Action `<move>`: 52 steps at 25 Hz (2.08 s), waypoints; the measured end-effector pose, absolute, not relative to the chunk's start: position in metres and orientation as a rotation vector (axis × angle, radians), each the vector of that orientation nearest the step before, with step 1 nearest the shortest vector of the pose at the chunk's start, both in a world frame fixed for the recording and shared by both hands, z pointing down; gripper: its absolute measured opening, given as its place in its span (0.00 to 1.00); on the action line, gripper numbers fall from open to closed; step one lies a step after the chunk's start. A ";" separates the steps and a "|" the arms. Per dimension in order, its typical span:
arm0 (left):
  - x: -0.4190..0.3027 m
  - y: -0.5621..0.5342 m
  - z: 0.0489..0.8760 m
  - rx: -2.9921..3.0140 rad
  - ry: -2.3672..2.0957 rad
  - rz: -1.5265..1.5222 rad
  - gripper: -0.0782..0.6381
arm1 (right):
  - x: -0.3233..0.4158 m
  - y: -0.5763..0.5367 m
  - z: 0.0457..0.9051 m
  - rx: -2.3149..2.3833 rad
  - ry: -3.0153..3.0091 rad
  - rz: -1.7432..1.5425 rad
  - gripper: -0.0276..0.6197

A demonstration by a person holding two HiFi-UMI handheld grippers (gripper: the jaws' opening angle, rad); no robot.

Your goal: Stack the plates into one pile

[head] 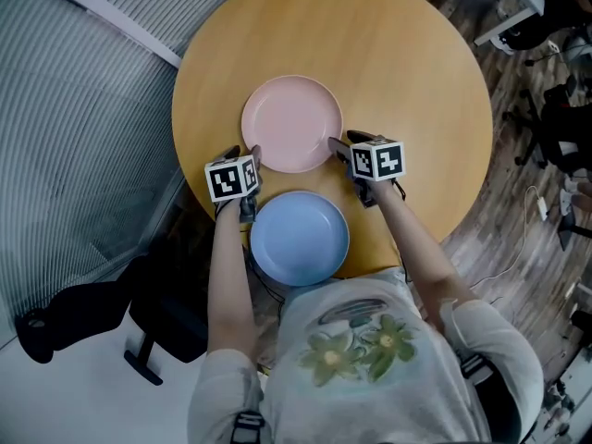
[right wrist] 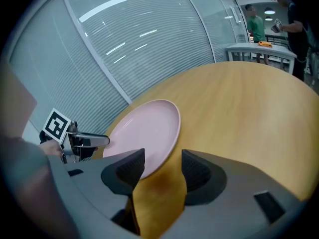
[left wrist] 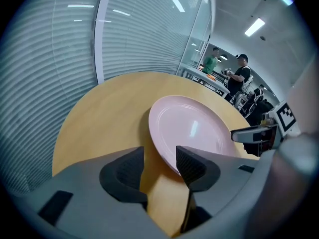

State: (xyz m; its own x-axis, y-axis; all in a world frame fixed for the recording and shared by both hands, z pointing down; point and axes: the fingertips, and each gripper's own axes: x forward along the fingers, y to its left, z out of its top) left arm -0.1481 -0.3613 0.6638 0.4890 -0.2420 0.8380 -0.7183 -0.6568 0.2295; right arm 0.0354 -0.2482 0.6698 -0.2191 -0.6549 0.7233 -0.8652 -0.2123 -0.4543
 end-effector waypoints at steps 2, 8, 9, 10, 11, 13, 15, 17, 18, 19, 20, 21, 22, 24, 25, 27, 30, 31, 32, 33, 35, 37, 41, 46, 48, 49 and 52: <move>-0.148 -0.363 0.674 2.149 -0.764 1.099 0.40 | 0.035 -0.251 0.677 1.827 -1.803 1.452 0.38; -0.145 -0.363 0.682 2.138 -0.716 1.097 0.40 | 0.034 -0.255 0.688 1.844 -1.761 1.501 0.37; -0.144 -0.362 0.683 2.139 -0.705 1.092 0.40 | 0.032 -0.254 0.689 1.834 -1.760 1.504 0.37; -0.143 -0.361 0.682 2.141 -0.693 1.087 0.38 | 0.030 -0.254 0.690 1.822 -1.761 1.504 0.37; -0.141 -0.360 0.681 2.146 -0.685 1.084 0.33 | 0.028 -0.254 0.689 1.810 -1.766 1.501 0.37; -0.138 -0.359 0.680 2.162 -0.689 1.091 0.29 | 0.026 -0.255 0.688 1.801 -1.771 1.484 0.29; -0.137 -0.358 0.680 2.169 -0.693 1.103 0.29 | 0.026 -0.255 0.688 1.804 -1.761 1.466 0.28; -0.138 -0.356 0.679 2.166 -0.693 1.097 0.29 | 0.026 -0.253 0.687 1.802 -1.759 1.457 0.28; -0.139 -0.355 0.677 2.168 -0.694 1.090 0.29 | 0.026 -0.252 0.686 1.800 -1.763 1.456 0.27; -0.140 -0.354 0.674 2.172 -0.696 1.084 0.29 | 0.025 -0.251 0.684 1.798 -1.769 1.455 0.27; -0.141 -0.353 0.671 2.175 -0.698 1.078 0.29 | 0.025 -0.250 0.681 1.795 -1.774 1.452 0.27; -0.141 -0.351 0.668 2.176 -0.699 1.074 0.29 | 0.024 -0.248 0.678 1.792 -1.779 1.449 0.27; -0.142 -0.349 0.665 2.178 -0.700 1.069 0.29 | 0.024 -0.247 0.675 1.789 -1.785 1.445 0.27; -0.142 -0.346 0.659 2.183 -0.710 1.062 0.29 | 0.024 -0.246 0.669 1.786 -1.798 1.437 0.27; -0.143 -0.345 0.656 2.186 -0.716 1.059 0.29 | 0.024 -0.245 0.666 1.785 -1.805 1.430 0.27; -0.145 -0.342 0.649 2.191 -0.730 1.054 0.29 | 0.022 -0.242 0.658 1.782 -1.823 1.414 0.27; -0.150 -0.335 0.638 2.198 -0.753 1.051 0.29 | 0.018 -0.237 0.647 1.774 -1.853 1.398 0.27; -0.151 -0.332 0.634 2.199 -0.760 1.051 0.29 | 0.018 -0.235 0.643 1.772 -1.859 1.389 0.27; -0.152 -0.329 0.630 2.200 -0.767 1.049 0.29 | 0.019 -0.234 0.638 1.771 -1.865 1.378 0.27; -0.154 -0.327 0.626 2.203 -0.774 1.047 0.29 | 0.018 -0.232 0.633 1.767 -1.872 1.367 0.27; -0.157 -0.322 0.617 2.210 -0.788 1.039 0.29 | 0.016 -0.230 0.624 1.756 -1.889 1.352 0.27; -0.161 -0.318 0.608 2.218 -0.807 1.029 0.29 | 0.013 -0.228 0.616 1.741 -1.909 1.343 0.27; -0.168 -0.303 0.589 2.228 -0.849 1.012 0.29 | 0.007 -0.217 0.600 1.721 -1.954 1.322 0.27; -0.186 -0.288 0.566 2.227 -0.910 0.974 0.29 | -0.007 -0.210 0.576 1.682 -2.011 1.278 0.27; -0.191 -0.280 0.557 2.225 -0.929 0.965 0.29 | -0.011 -0.204 0.569 1.663 -2.030 1.271 0.27; -0.193 -0.276 0.553 2.225 -0.940 0.960 0.29 | -0.013 -0.201 0.565 1.654 -2.040 1.265 0.27; -0.199 -0.263 0.540 2.219 -0.980 0.941 0.29 | -0.017 -0.194 0.554 1.623 -2.072 1.245 0.27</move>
